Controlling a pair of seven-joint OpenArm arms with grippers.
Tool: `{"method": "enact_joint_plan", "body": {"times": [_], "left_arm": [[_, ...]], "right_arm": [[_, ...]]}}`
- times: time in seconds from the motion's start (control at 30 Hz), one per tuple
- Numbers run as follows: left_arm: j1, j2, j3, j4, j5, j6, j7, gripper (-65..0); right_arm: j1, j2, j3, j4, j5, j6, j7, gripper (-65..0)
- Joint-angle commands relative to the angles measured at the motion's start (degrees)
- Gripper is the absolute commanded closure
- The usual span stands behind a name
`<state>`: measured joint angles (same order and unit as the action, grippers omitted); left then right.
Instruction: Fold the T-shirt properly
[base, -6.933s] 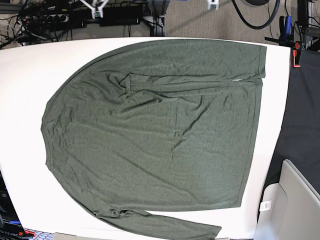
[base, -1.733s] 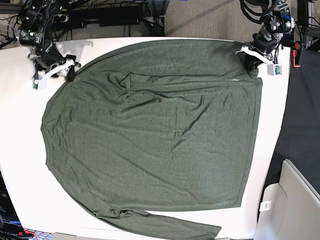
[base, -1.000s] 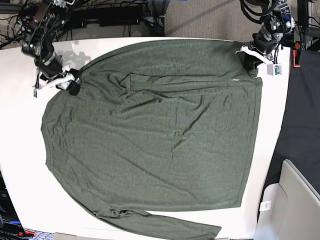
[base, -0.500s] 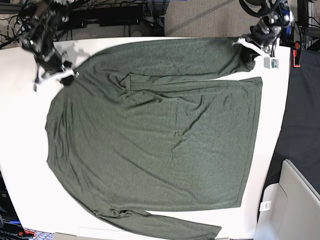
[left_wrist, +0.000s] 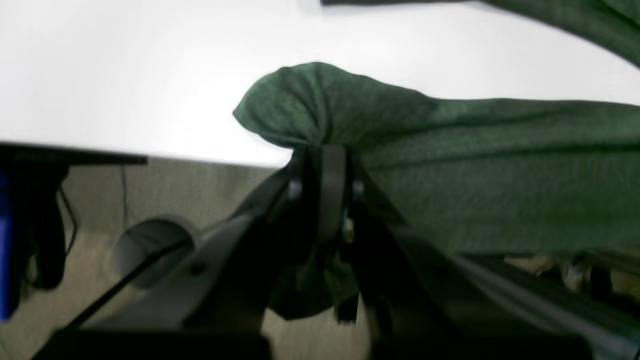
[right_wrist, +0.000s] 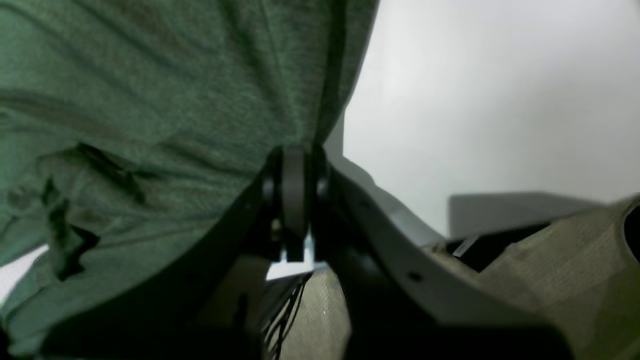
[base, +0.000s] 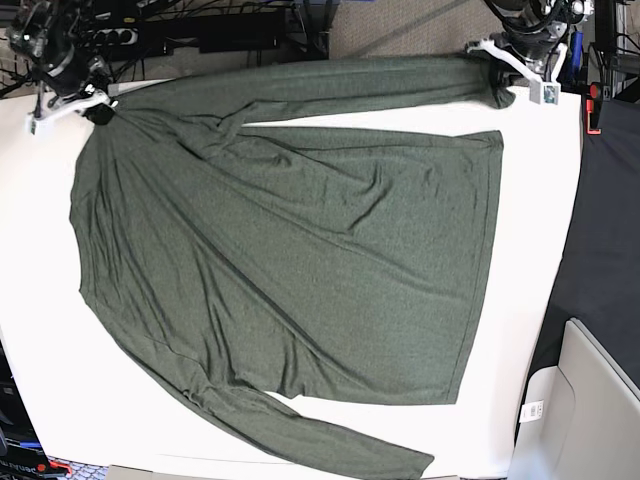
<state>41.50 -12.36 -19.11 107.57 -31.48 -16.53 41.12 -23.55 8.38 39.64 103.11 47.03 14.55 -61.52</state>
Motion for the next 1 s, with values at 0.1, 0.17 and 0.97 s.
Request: {"method": "enact_joint_plan", "body": {"times": [0.1, 0.17, 0.97], "left_arm": [[0.3, 0.0, -3.8, 3.5, 0.3, 0.1, -0.3, 0.0], [-0.7, 0.0, -4.8, 5.0, 0.3, 0.1, -0.3, 0.0], [-25.5, 5.7, -4.4, 4.4, -1.2, 0.1, 9.8, 0.0]], "right_arm": [[0.2, 0.9, 0.7, 2.4, 2.2, -0.1, 0.9, -0.2], [0.9, 0.6, 0.7, 4.1, 2.0, -0.1, 0.9, -0.2], [13.0, 0.4, 0.5, 3.5, -0.9, -0.1, 1.0, -0.2]]}}
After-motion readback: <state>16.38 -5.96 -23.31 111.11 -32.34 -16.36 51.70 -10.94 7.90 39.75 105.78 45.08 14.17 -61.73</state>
